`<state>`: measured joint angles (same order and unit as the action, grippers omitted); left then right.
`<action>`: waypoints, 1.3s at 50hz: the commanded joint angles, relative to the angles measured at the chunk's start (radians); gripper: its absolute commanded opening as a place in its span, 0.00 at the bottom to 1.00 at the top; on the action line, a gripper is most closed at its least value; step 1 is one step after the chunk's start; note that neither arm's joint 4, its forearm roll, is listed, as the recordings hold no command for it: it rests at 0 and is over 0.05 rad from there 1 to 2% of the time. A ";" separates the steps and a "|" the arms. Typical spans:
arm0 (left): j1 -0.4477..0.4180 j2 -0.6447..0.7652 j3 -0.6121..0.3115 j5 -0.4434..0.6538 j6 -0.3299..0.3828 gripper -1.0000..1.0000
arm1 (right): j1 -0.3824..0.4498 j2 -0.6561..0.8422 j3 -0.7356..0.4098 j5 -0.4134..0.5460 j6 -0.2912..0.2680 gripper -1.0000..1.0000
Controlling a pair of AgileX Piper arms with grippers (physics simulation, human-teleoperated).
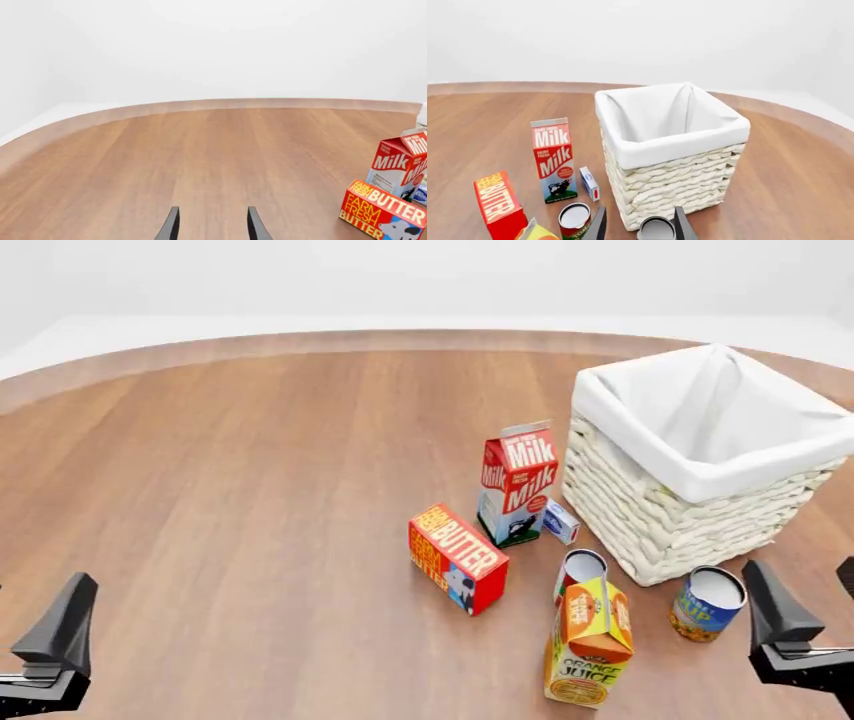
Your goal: Pick up the alphabet soup, and put it in the basket.
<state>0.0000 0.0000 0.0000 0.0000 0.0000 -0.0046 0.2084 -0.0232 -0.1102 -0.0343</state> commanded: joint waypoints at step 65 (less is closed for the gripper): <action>0.000 0.000 0.000 0.000 0.000 1.00 | -0.084 0.447 0.023 -0.213 -0.039 1.00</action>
<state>0.0000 0.0000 0.0000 0.0000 0.0000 -0.0967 0.5877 -0.0002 -0.2896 -0.0826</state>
